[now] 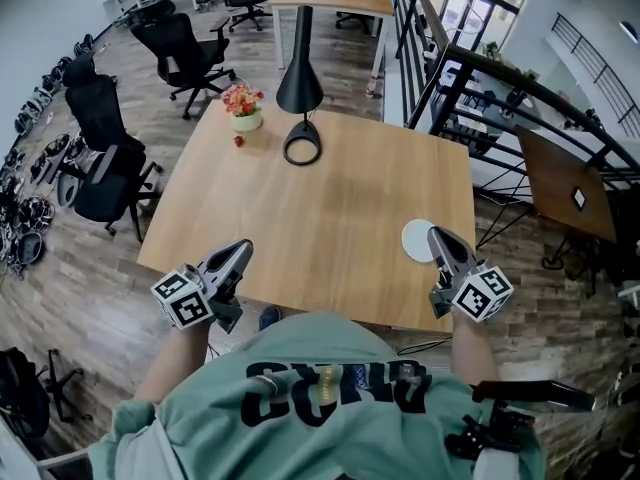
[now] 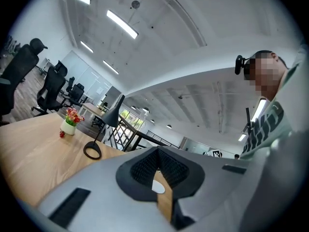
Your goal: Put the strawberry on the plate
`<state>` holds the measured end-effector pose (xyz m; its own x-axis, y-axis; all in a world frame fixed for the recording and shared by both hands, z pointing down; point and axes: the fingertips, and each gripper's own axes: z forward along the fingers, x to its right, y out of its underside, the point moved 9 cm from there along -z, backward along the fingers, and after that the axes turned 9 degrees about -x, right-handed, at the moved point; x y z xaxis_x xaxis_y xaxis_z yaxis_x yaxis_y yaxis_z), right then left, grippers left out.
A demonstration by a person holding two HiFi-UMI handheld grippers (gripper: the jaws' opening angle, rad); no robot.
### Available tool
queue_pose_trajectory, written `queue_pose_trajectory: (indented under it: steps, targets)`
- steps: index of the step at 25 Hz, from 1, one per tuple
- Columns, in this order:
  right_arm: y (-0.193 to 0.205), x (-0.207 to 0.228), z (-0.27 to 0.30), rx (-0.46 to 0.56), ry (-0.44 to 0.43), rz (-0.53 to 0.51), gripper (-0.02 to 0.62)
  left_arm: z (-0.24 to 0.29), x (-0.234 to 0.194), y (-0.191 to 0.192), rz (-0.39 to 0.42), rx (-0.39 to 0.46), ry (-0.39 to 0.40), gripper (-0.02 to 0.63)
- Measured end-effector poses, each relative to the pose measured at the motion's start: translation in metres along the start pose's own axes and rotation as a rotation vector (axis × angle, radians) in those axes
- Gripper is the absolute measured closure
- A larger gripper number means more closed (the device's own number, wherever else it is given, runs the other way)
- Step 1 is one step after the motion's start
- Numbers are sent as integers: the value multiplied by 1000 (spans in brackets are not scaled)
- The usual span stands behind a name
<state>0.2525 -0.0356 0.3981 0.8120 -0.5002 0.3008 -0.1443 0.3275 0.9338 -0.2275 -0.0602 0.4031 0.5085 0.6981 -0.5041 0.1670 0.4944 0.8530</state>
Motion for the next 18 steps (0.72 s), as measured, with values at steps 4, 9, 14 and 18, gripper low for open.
queue_pose_trajectory:
  steps: [4, 9, 14, 18]
  targets:
    - [-17, -34, 63, 11, 70, 10, 591, -11, -77, -37, 0, -24, 54, 603]
    - [-44, -79, 134, -13, 101, -47, 591, -30, -152, -82, 47, -40, 105, 603]
    - [-44, -105, 177, -47, 113, -70, 591, -53, -202, -94, 18, -34, 108, 603]
    - [-47, -116, 201, -69, 120, -59, 591, -67, -226, -101, -12, -27, 97, 603]
